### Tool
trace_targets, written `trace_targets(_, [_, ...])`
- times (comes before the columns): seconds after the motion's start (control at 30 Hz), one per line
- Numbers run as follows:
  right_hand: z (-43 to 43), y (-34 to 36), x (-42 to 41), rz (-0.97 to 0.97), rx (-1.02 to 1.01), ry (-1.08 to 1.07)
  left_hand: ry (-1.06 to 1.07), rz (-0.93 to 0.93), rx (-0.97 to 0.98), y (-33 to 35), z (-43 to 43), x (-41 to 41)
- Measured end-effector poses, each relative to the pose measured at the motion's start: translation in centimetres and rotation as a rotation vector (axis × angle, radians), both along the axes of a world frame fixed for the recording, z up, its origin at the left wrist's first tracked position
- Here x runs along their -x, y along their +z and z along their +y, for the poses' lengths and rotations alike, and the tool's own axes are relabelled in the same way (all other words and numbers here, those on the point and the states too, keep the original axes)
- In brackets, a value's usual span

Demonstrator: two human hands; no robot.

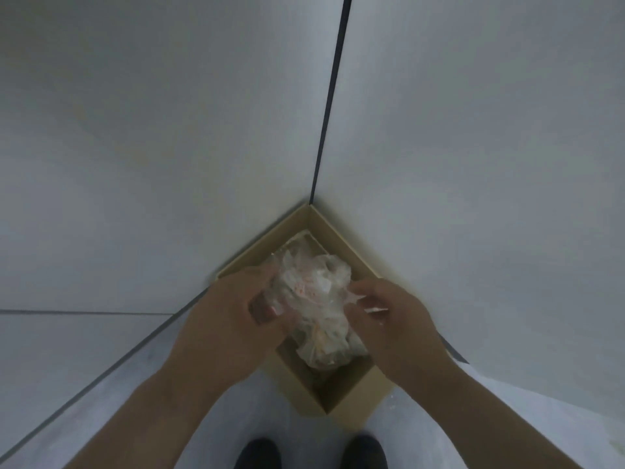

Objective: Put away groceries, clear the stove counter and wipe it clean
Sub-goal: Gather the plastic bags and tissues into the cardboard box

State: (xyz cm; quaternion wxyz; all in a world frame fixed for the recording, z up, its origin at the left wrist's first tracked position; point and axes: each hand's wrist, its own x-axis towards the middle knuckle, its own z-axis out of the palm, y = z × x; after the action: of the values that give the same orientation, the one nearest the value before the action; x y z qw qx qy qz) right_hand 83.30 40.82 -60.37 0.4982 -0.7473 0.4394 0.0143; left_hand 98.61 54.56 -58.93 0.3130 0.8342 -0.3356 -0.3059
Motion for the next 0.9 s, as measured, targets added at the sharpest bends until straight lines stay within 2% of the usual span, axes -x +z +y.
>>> trace_targets(0.1, [-0.1,4.7,0.0,-0.021,-0.035,-0.085,0.038,-0.017,0.002,4.7,0.2,0.7])
trace_targets(0.2, [-0.4,11.2,0.1,-0.102,-0.103,-0.175,-0.049,-0.178,0.064,10.6,0.3,0.4])
trace_targets(0.33, [-1.9,23.1,-0.1,-0.225,-0.162,-0.294,-0.054,-0.149,0.258,19.6,0.1,0.2])
trace_targets(0.4, [-2.0,28.1,0.0,-0.246,-0.145,-0.268,0.049,-0.098,0.260,23.4,0.7,0.4])
trace_targets(0.43, [-1.9,30.8,0.0,-0.251,-0.135,-0.246,0.082,-0.132,0.275,25.1,1.1,0.6])
trace_targets(0.53, [-1.7,37.8,0.7,-0.254,-0.084,-0.181,0.110,-0.200,0.274,31.5,1.4,0.9])
trace_targets(0.67, [-1.5,45.3,2.5,-0.260,-0.029,-0.210,0.116,-0.195,0.242,39.4,2.7,2.0])
trace_targets(0.9, [-1.5,56.4,5.3,-0.210,0.031,-0.075,0.174,-0.181,0.237,52.9,5.2,4.1])
